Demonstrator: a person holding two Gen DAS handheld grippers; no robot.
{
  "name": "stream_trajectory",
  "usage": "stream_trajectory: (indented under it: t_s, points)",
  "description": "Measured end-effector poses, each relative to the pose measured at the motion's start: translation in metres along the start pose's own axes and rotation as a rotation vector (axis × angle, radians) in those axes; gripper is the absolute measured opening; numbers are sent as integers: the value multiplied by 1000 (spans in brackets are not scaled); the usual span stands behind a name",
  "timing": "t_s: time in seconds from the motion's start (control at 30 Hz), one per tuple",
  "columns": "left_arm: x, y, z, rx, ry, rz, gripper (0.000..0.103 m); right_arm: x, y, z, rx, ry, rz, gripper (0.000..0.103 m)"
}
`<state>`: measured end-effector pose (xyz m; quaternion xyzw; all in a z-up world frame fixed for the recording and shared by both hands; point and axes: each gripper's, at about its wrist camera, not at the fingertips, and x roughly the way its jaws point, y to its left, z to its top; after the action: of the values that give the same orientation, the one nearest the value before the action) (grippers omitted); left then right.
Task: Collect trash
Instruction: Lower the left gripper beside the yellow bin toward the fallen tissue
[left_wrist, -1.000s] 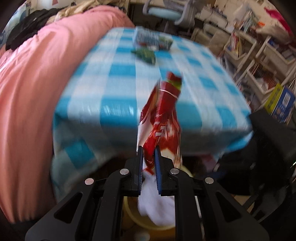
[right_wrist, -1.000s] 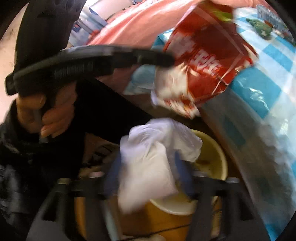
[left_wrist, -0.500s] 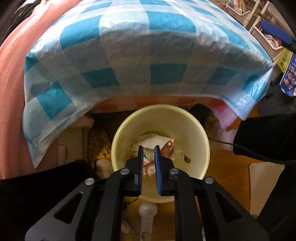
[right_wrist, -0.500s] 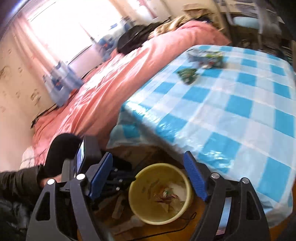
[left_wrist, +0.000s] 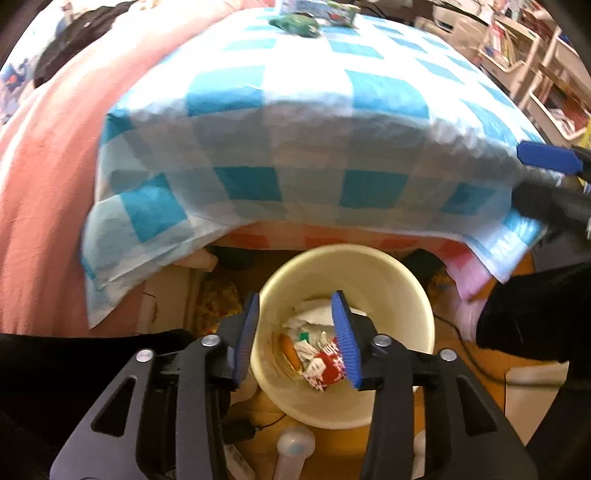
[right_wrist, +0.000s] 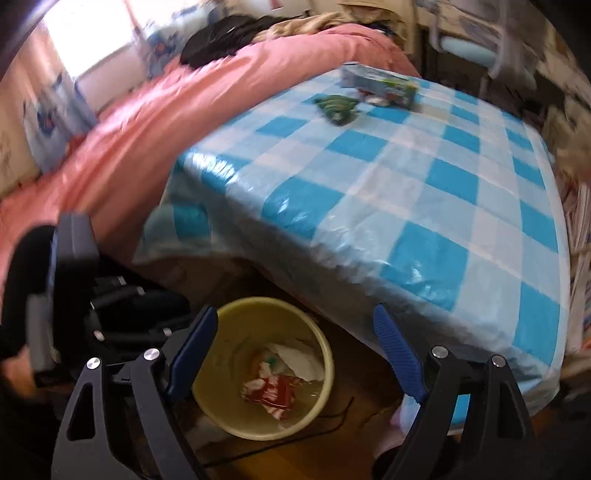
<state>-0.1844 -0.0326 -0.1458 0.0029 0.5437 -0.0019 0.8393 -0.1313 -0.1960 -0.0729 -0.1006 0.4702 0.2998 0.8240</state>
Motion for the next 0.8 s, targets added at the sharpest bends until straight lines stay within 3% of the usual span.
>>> stream_trajectory:
  t_s: [0.2, 0.37, 0.8]
  points:
    - [-2, 6, -1, -33, -21, 54, 50, -1, 2, -3, -41, -7, -62, 83]
    - [-5, 5, -2, -38, -37, 73, 57, -5, -5, -4, -9, -20, -53, 84]
    - [-7, 14, -4, -67, -60, 52, 62, -3, -20, -6, 61, -16, -52, 84]
